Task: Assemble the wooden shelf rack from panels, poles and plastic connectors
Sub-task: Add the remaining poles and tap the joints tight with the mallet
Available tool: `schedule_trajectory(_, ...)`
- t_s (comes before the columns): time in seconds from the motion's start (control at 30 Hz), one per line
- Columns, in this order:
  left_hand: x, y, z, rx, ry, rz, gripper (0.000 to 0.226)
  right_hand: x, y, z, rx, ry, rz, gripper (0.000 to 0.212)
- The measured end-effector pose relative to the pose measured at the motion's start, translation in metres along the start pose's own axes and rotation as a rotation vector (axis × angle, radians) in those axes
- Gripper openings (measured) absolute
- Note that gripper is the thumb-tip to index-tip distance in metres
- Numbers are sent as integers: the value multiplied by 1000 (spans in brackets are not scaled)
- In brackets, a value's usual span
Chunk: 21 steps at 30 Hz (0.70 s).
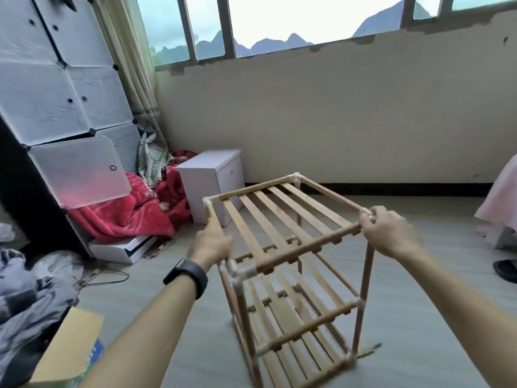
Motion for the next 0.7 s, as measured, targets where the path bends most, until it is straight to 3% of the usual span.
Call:
schedule_trajectory(0.1, -10, -4, 9, 14, -21, 141, 51, -9, -3, -1, -23, -38, -24, 36)
schedule_trajectory(0.2, -15, -3, -5, -175, 86, -191, 53, -18, -10, 1, 51, 97, 143, 27)
schedule_trajectory(0.33, -10, 17, -44, -416, 281, -512, 19, -10, -23, -9, 236, 447, 637, 38)
schedule_trajectory(0.43, -5, 17, -54, -532, 316, -811, 19, -2, -23, -15, 354, 606, 895, 39)
schedule_trajectory(0.6, -6, 12, -39, -484, 263, -742, 18, -1, -12, -27, 380, 537, 959, 20)
schedule_trajectory(0.7, -5, 17, -24, -414, 197, -601, 20, -1, -11, -33, 375, 536, 938, 22)
Point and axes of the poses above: each hand's wrist, its own z-axis towards the middle knuckle, its own x-axis out of the palm, y = z × x, the point moved 1 cm from there along z, towards the middle knuckle, and after that the axes turned 13 degrees about -y, right-handed, at the moved point
